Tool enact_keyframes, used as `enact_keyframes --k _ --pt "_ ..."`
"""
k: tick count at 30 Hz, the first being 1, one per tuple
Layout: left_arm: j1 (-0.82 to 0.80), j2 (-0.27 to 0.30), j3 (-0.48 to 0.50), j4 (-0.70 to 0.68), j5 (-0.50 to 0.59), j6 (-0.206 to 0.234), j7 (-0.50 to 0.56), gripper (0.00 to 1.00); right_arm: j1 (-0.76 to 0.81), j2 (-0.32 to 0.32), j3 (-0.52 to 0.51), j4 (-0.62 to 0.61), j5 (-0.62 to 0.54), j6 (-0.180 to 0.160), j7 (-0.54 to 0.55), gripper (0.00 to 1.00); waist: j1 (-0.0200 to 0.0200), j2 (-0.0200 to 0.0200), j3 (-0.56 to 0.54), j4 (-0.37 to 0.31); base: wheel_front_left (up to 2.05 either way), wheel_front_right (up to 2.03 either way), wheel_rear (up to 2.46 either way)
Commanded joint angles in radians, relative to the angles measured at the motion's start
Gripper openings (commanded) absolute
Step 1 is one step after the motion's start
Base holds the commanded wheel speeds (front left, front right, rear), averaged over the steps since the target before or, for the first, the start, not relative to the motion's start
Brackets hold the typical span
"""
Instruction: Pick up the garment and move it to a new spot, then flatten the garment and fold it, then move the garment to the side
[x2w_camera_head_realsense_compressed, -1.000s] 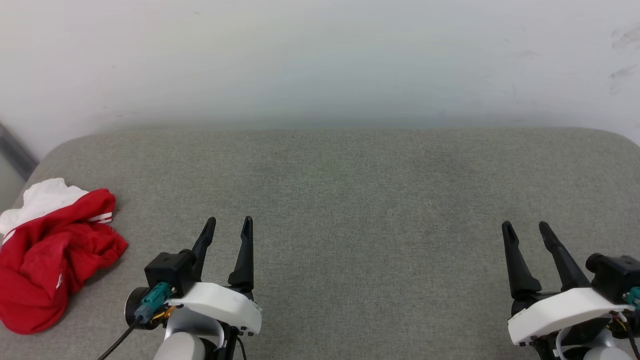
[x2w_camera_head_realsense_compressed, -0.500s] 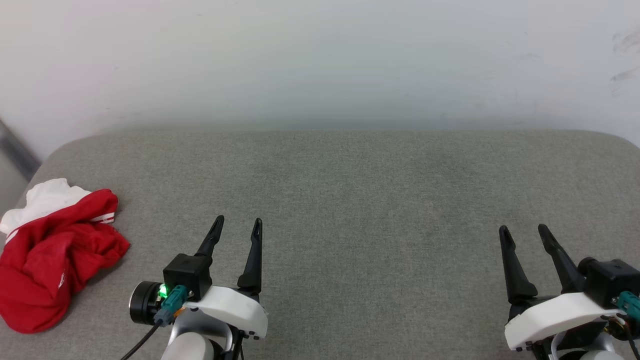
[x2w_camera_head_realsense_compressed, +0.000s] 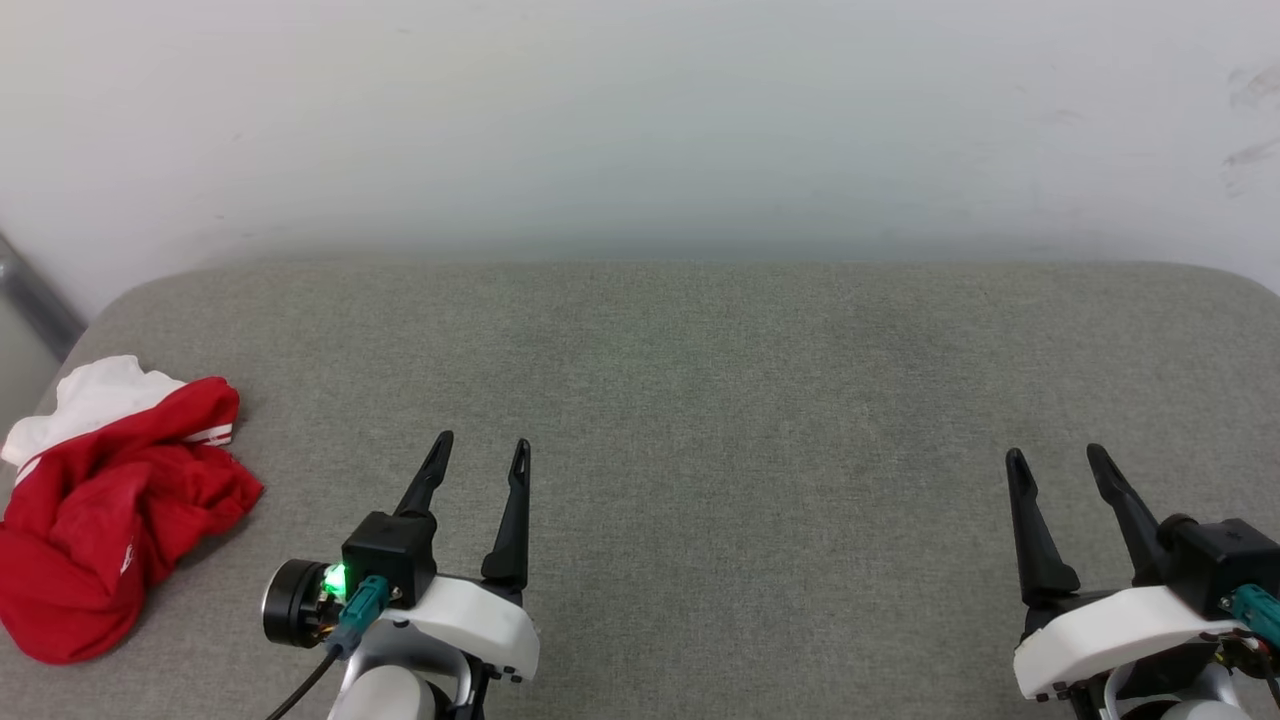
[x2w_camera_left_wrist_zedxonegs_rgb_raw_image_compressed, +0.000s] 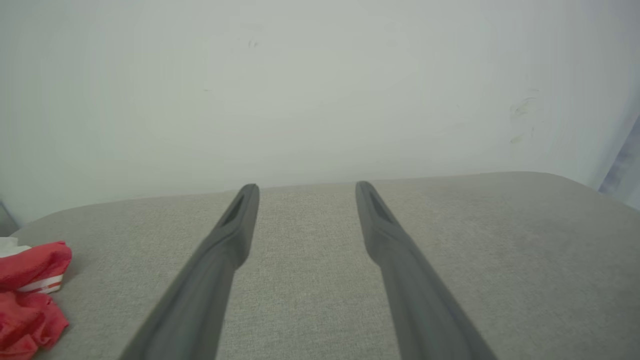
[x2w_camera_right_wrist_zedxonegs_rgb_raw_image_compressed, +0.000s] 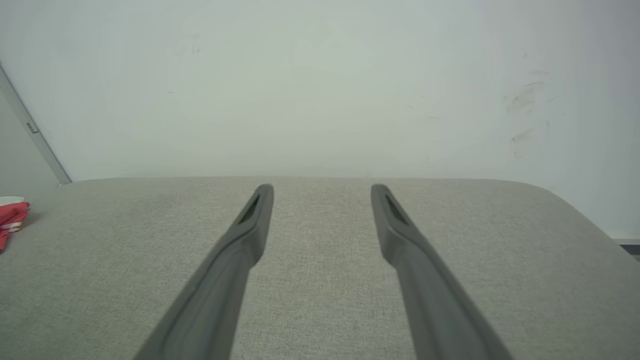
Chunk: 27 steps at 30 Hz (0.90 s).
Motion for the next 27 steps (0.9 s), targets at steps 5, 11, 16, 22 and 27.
enact_keyframes --k 5,11,16,22,27 --pt "-0.013 -0.002 -0.001 0.006 0.039 0.006 -0.015 1.0 0.004 0.005 -0.005 -0.007 -0.04 0.0 -0.011 1.0 0.0 -0.0001 0.001 0.004 0.0 0.0 0.0" --pt "-0.01 -0.006 0.008 0.017 0.033 0.009 -0.021 1.0 0.004 0.006 -0.009 -0.003 -0.038 0.0 -0.012 1.0 0.0 -0.0001 0.003 0.008 0.0 0.0 0.0" --pt "-0.014 -0.005 0.015 0.024 0.024 0.007 -0.021 1.0 0.002 0.006 -0.009 0.003 -0.033 0.0 -0.012 1.0 0.0 -0.0001 0.003 0.013 0.0 0.0 0.0" --pt "-0.016 -0.007 0.017 0.03 0.016 0.004 -0.021 1.0 -0.002 0.006 -0.009 0.011 -0.026 0.0 -0.007 1.0 0.0 -0.0001 0.004 0.019 0.0 0.0 0.0" --pt "-0.018 -0.008 0.02 0.035 0.007 0.003 -0.02 1.0 -0.006 0.007 -0.012 0.015 -0.023 0.0 -0.008 1.0 0.0 -0.0001 0.007 0.034 0.0 0.0 0.0"
